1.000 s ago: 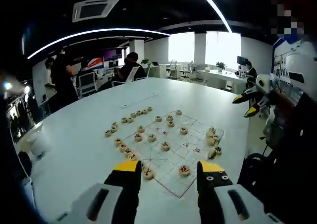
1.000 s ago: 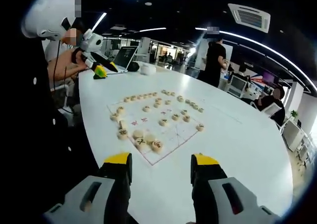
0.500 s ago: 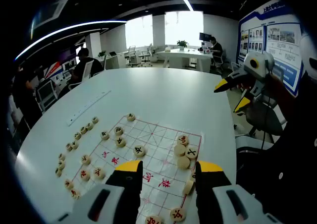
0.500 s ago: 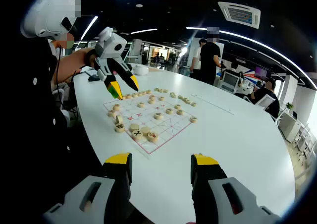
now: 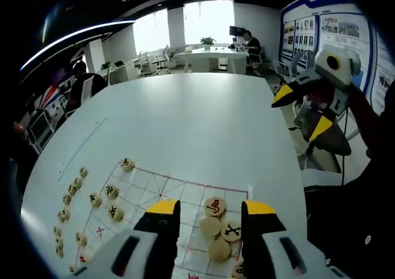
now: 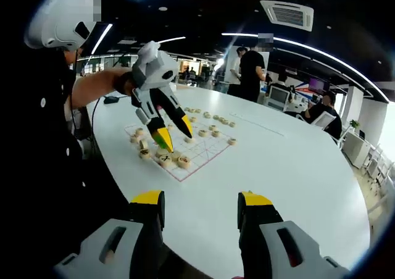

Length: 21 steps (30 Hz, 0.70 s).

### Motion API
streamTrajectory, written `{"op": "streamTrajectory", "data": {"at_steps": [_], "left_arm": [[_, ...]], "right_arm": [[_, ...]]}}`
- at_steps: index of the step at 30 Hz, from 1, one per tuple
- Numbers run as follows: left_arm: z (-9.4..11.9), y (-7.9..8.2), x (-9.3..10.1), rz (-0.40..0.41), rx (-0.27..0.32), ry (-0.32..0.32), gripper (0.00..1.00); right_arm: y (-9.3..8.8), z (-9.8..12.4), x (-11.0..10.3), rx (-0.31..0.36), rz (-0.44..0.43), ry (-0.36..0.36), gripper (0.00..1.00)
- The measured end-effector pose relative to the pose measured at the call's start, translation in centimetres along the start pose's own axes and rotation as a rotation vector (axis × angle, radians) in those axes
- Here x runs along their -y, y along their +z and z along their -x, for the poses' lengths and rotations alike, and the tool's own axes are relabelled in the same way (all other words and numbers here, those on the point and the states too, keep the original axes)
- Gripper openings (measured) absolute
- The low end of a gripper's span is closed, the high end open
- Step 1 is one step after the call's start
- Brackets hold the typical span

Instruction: Pick up the chess pieces one by one and place each piece onto its starting position on the chessboard, setting the pieces on their correct points until all the chess pieces are arranged in the starting layout

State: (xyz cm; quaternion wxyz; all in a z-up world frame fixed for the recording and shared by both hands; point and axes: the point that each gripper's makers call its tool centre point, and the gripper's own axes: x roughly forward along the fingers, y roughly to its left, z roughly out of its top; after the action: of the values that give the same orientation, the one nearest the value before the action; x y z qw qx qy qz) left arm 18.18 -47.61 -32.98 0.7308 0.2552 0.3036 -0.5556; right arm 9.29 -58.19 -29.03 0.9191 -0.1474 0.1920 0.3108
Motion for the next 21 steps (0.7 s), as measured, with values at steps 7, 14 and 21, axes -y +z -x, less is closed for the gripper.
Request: {"op": "streamTrajectory", "data": {"at_steps": [7, 14, 21], "left_arm": [[-1.5, -0.9, 0.4, -0.005, -0.057, -0.02, 0.35], [-2.4, -1.8, 0.5, 0.001, -0.096, -0.012, 0.28], [-3.0, -2.4, 0.6, -0.002, -0.117, -0.008, 0.21]], "right_arm": [[-0.2, 0.3, 0.2, 0.002, -0.006, -0.009, 0.48], [-0.2, 0.5, 0.3, 0.005, -0.007, -0.016, 0.48], [0.0, 0.7, 0.4, 0.008, -0.004, -0.021, 0.48]]}}
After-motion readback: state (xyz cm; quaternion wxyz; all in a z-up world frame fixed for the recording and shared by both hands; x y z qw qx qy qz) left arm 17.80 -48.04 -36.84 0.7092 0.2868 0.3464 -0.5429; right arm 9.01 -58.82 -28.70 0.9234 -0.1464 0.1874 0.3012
